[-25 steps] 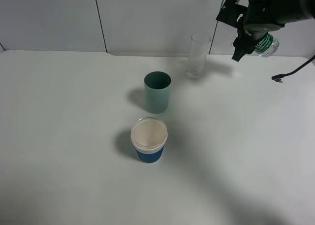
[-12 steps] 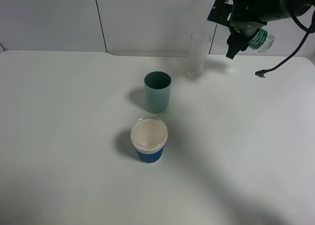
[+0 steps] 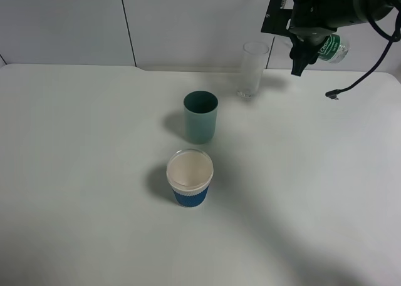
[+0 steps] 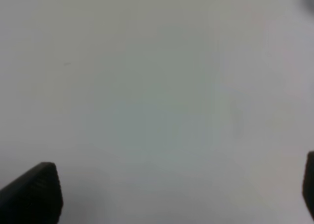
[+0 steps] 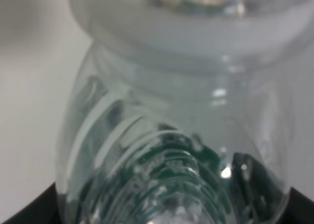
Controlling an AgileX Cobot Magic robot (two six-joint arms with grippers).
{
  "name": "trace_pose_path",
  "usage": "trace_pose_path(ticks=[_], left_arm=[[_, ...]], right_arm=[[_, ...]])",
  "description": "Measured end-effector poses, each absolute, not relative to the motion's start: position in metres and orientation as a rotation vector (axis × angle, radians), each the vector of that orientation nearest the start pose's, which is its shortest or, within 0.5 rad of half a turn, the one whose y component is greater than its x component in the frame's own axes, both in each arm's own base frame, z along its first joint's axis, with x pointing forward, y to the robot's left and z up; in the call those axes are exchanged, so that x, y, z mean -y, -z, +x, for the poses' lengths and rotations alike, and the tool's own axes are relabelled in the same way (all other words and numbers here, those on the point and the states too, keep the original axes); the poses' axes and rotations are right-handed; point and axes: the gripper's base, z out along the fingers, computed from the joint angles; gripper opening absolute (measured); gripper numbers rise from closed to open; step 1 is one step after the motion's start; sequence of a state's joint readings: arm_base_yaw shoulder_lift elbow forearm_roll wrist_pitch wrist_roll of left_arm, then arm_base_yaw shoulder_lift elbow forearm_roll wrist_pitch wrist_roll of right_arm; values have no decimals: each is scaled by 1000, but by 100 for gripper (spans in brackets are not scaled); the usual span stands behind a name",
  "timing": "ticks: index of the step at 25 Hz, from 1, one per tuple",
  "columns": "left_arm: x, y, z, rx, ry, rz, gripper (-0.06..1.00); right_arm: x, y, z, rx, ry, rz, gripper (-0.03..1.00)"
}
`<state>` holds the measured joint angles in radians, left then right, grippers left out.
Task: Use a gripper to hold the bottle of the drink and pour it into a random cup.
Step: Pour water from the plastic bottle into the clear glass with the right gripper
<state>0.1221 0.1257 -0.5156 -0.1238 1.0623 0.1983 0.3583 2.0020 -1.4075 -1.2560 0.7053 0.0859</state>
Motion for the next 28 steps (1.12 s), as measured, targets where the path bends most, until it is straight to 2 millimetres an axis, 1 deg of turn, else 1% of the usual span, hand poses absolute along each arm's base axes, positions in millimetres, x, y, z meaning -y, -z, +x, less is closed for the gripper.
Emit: trace_pose_path(ticks=[17, 28], left_arm=[[8, -282, 14, -2148, -35, 79, 99], [8, -282, 14, -2148, -35, 79, 99]], right_arm=[[-98, -211, 425, -1998, 1188, -1396, 56], [-97, -213, 425, -2002, 1220, -1413, 56]])
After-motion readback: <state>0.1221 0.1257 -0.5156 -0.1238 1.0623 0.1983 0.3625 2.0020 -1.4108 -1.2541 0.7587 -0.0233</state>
